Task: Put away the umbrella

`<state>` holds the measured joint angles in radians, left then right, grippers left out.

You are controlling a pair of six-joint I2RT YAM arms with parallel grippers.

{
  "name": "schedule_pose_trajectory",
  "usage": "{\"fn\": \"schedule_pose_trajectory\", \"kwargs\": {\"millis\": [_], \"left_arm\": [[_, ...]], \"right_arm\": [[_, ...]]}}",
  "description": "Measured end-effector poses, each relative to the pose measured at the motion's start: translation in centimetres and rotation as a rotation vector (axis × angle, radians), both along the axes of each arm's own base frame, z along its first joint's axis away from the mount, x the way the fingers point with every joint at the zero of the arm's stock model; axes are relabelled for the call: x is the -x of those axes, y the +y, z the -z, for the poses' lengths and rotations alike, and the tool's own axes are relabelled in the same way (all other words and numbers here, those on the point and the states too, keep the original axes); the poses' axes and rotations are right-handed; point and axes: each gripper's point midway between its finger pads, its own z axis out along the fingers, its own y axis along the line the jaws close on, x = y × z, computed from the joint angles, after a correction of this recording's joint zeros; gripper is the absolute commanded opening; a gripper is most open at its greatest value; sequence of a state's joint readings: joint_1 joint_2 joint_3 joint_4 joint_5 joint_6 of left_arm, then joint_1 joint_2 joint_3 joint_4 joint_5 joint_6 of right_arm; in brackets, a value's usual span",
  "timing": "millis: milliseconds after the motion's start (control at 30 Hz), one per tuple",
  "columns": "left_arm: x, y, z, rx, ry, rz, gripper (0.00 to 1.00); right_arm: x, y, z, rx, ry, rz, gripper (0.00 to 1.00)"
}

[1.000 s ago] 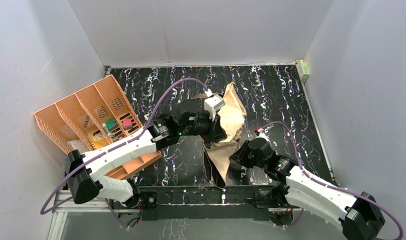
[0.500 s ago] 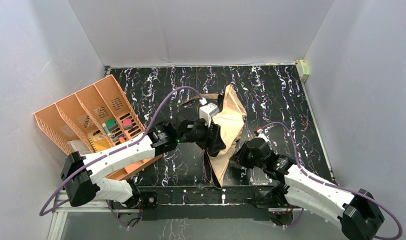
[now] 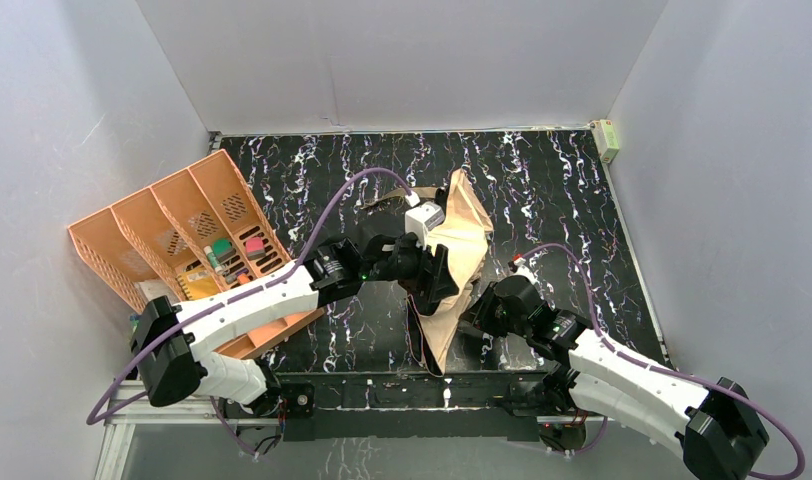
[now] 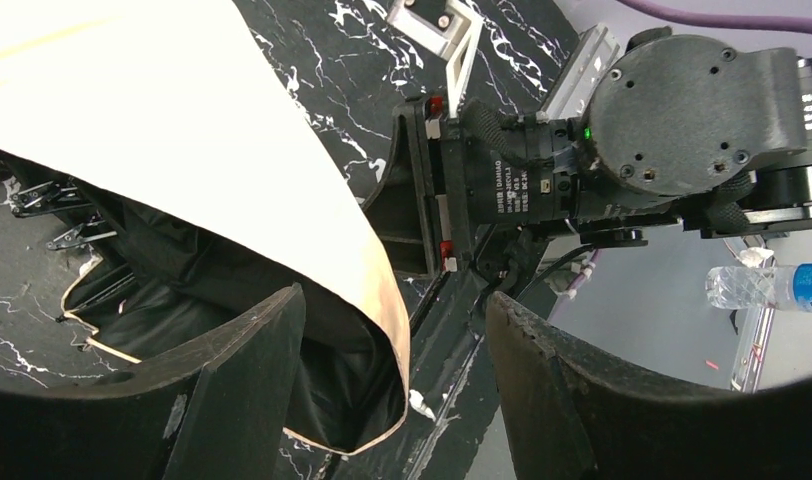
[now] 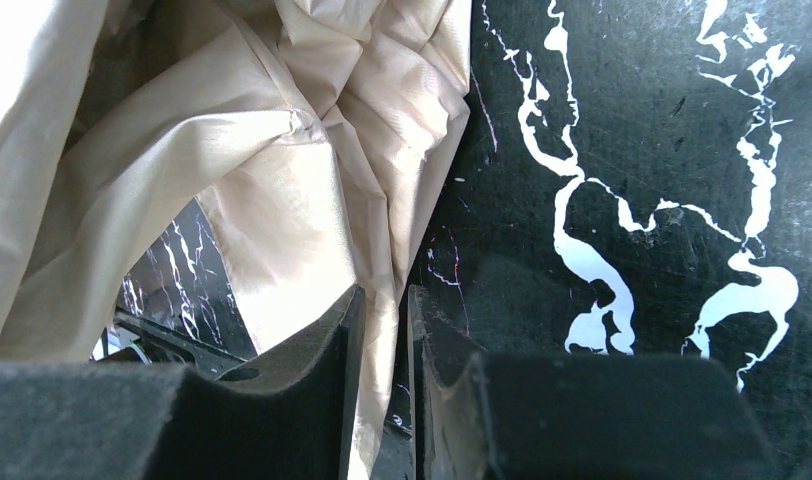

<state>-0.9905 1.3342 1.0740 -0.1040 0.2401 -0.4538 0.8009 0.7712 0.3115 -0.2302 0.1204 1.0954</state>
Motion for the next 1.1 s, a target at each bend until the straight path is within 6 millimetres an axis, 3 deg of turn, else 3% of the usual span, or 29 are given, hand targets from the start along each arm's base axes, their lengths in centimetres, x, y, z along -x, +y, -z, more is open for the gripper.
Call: {"fn": "schedule_pose_trajectory", "kwargs": {"millis": [367,833,1100], "left_arm": [[1.2,0.2,2.4,-0.005,0.091,0.003,0.58],[1.5,-0.7,1.2,0.06,0.096,0.035,0.53],[1.8,-0.8,2.4,0.054,0.123,0.04,0.52]], "right_arm": [[0.1,0.0,0.0,-0.002,0.002,-0.003,0.31],[0.1,0.2,-0.2,-0.011,0.002,-0.008,0.31],[0.2,0.2,-0.2,-0.012,0.003,-0.01,0.31]]}}
